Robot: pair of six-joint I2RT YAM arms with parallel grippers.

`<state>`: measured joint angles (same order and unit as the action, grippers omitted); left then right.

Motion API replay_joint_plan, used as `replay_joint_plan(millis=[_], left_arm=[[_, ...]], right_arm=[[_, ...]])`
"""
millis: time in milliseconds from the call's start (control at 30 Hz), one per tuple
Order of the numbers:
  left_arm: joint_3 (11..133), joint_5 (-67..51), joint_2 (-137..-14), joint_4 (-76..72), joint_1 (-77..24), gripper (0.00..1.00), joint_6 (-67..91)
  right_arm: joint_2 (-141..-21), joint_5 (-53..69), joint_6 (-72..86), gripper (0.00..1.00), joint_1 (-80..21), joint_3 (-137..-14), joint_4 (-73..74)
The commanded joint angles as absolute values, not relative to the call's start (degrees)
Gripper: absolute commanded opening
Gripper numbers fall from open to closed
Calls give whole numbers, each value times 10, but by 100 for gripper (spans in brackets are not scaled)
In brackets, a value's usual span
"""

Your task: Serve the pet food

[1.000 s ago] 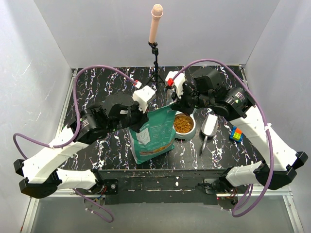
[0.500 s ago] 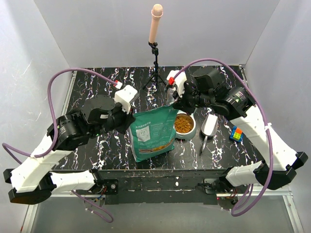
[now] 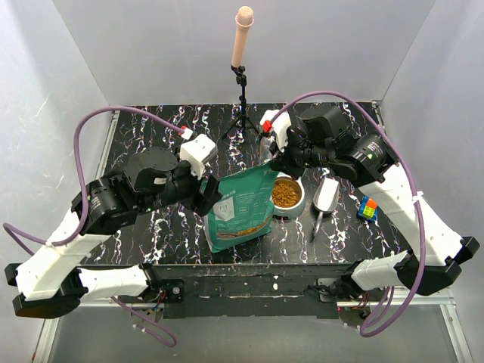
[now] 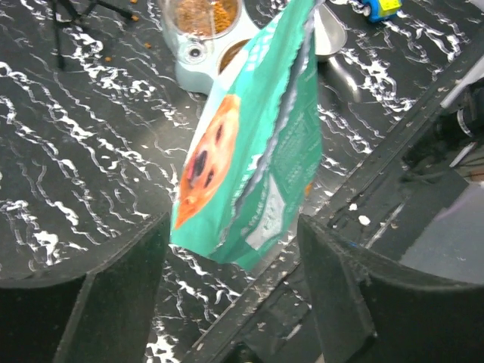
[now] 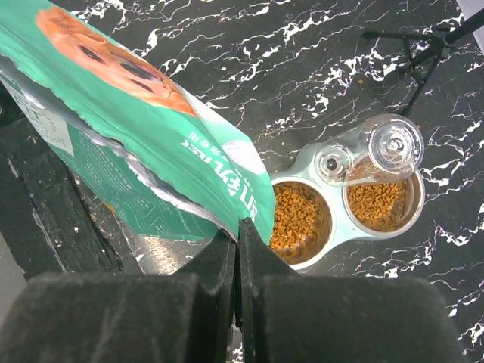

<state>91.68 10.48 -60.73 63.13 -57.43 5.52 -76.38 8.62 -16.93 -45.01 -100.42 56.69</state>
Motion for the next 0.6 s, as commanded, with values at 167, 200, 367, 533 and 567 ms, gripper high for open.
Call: replay_joint_plan(millis=[167,200,367,533,567], left_arm=[[954,54,-670,547,-570,69,49],[953,52,-678,536,-570,67,43],[970,47,-735,552,-570,18,15],[959,45,-714,560,-570,0,-16],[957,45,-710,561,-570,0,-19]], right_arm=[[-743,70,-176,1,-439,-1019,537],[-740,71,-175,1,-439,-1016,534],[-736,76,-173,1,-440,-1012,530],[-732,76,-165,6,-440,-1006,521],[-730,78,-162,8,-440,-1003,517]])
